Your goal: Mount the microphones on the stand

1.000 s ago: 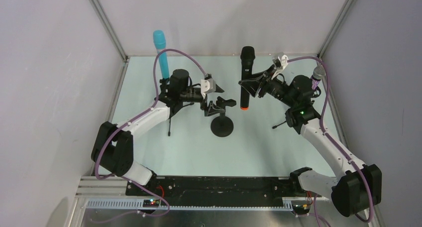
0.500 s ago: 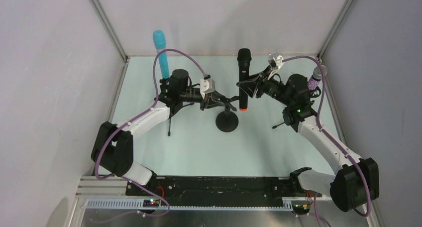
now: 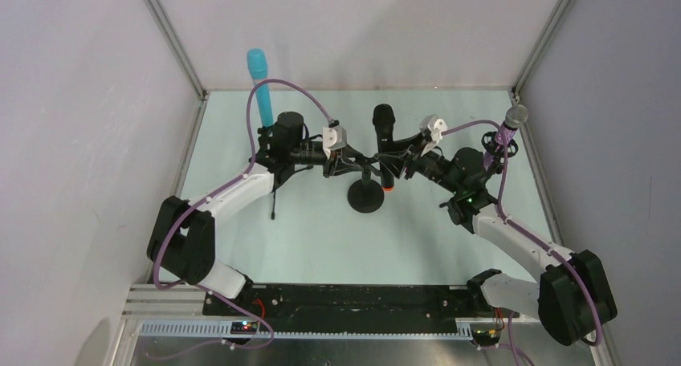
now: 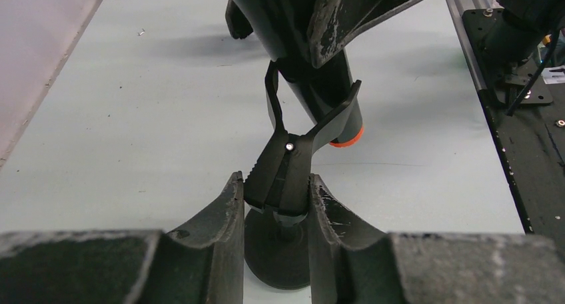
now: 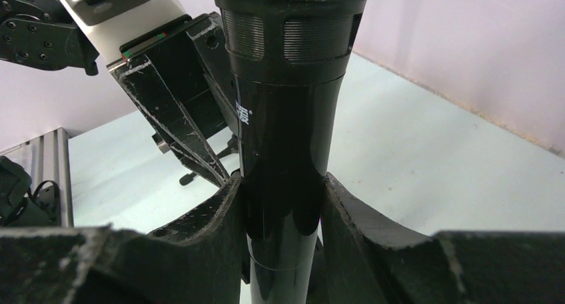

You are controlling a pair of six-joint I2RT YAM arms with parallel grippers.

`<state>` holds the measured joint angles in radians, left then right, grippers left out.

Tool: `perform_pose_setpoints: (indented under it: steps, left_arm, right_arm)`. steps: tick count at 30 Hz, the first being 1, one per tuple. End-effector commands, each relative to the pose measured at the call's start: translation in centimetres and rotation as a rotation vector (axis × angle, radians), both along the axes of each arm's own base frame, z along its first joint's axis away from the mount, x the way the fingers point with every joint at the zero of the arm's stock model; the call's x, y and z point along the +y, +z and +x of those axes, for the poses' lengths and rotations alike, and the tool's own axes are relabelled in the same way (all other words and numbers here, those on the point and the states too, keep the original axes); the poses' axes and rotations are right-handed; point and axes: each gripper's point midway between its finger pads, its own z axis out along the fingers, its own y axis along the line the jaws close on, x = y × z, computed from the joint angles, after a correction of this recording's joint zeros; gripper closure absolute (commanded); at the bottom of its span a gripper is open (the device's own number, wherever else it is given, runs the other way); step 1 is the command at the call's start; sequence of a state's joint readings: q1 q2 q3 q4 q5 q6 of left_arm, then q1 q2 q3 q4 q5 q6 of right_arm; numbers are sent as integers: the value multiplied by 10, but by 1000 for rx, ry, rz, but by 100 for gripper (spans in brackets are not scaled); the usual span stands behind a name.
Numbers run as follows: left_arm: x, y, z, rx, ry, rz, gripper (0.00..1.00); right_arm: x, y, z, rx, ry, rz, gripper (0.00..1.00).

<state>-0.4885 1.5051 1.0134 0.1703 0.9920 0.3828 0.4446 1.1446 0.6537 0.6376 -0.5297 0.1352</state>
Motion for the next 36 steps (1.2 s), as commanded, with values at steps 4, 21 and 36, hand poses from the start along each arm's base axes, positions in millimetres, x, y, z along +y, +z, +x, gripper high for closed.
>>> perform_pose_setpoints:
  steps: [4,21,36]
  left_arm:
    - [1,3,-9,3,-18,-3,100]
    - [1,4,-10,-3,-16,-4,100]
    - [2,10,-13,-18,-25,-14,100]
  right_arm:
    - [-9,55,-5,-261,-70,91,100]
    - [5,40,-5,-312,-62,102,100]
    - [5,20,-10,-334,-92,108,100]
